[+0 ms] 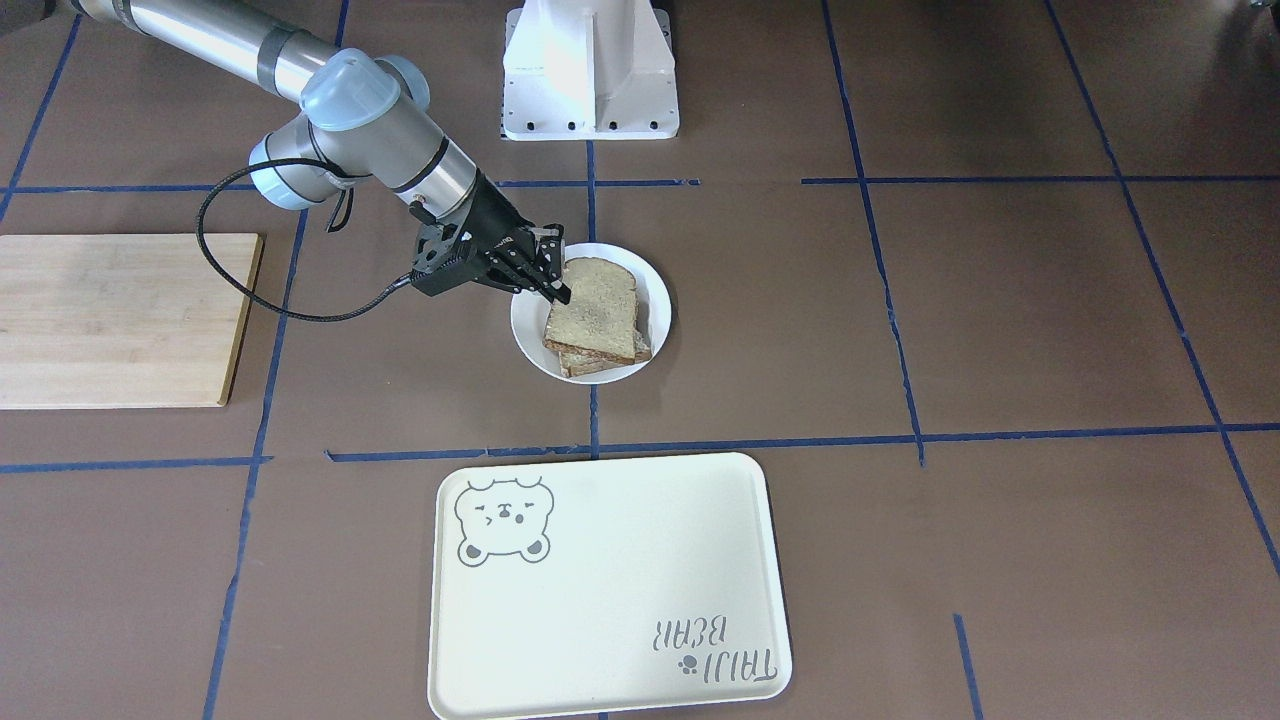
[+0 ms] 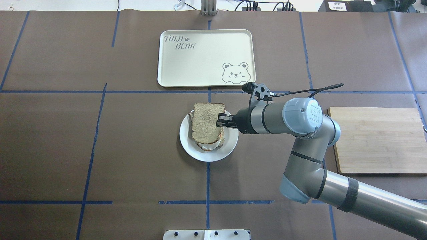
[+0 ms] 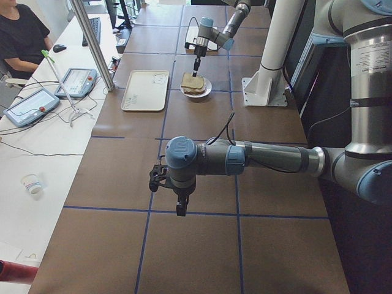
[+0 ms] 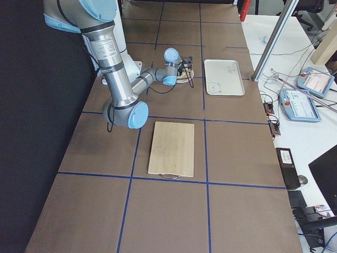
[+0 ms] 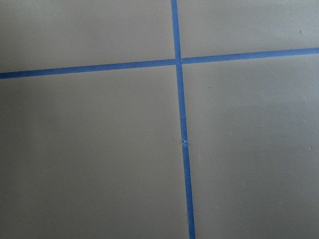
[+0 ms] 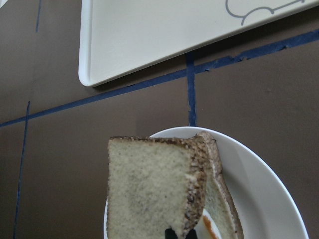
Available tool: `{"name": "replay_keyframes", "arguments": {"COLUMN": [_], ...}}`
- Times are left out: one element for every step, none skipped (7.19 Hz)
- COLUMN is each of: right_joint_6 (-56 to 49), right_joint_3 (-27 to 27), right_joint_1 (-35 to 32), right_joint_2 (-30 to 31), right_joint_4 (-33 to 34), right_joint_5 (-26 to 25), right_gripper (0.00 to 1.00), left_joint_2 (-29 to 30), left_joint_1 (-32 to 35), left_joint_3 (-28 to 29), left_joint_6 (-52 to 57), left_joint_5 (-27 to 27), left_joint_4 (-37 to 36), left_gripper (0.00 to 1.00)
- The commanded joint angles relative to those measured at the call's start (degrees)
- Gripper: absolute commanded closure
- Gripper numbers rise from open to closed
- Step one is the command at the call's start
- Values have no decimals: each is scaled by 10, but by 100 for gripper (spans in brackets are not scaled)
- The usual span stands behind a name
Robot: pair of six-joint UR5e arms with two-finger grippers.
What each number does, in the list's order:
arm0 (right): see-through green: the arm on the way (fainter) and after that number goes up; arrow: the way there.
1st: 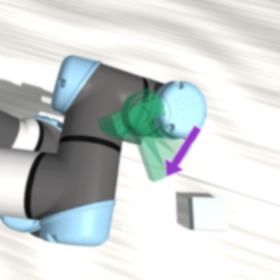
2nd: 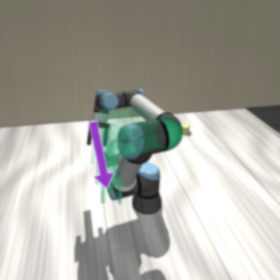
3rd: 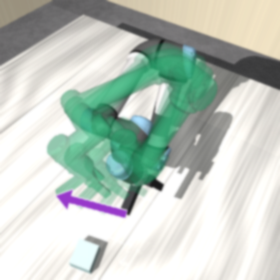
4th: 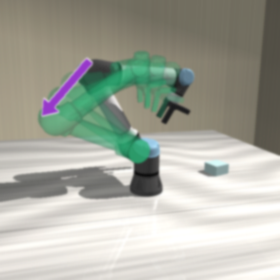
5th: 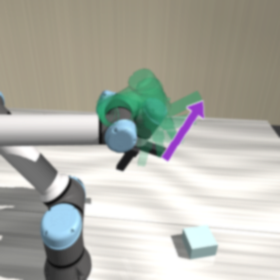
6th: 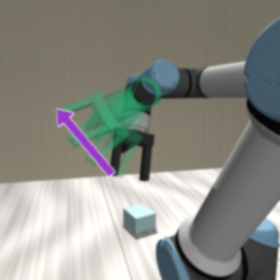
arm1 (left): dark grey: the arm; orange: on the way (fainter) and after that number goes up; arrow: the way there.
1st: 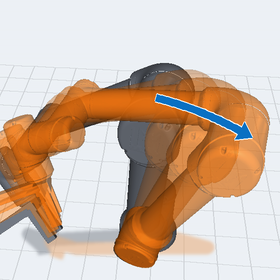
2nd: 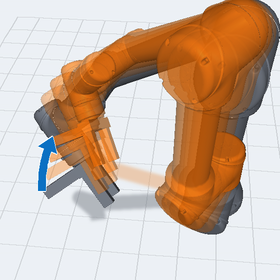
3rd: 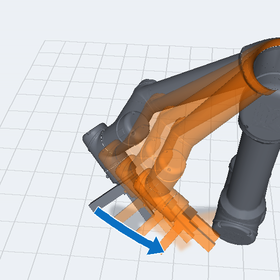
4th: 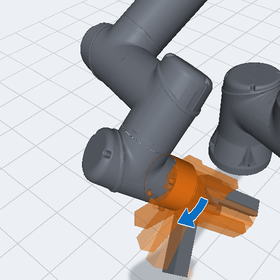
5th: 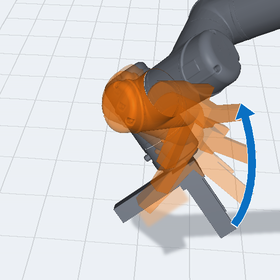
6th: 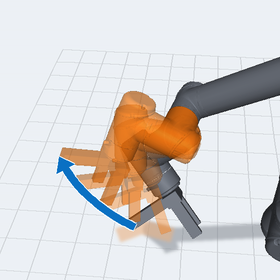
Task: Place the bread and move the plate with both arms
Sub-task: 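Lift the bread slice with the right gripper and lay it on the egg toast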
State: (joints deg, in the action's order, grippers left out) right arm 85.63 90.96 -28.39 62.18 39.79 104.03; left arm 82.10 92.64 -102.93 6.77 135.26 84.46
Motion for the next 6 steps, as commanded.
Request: {"name": "replay_keyframes", "arguments": {"right_joint_6": [-1, -2, -2, -2, -1, 0], "right_joint_3": [-7, -14, -16, -17, -17, -17], "right_joint_1": [6, 8, 12, 12, 11, 8], "right_joint_2": [0, -1, 0, 0, 0, 0], "right_joint_4": [-1, -1, -1, -1, -1, -1], "right_joint_5": [-1, -8, -11, -11, -12, -15], "right_gripper": [98, 96, 91, 85, 54, 17], "left_joint_2": [1, 0, 1, 1, 1, 2], "left_joint_1": [0, 0, 0, 0, 0, 0], "left_joint_3": [0, 0, -1, -1, -1, -2], "left_joint_6": [0, 0, 0, 0, 0, 0], "left_joint_5": [0, 0, 0, 0, 0, 0], "left_joint_4": [0, 0, 0, 0, 0, 0], "left_gripper": [0, 0, 0, 0, 0, 0]}}
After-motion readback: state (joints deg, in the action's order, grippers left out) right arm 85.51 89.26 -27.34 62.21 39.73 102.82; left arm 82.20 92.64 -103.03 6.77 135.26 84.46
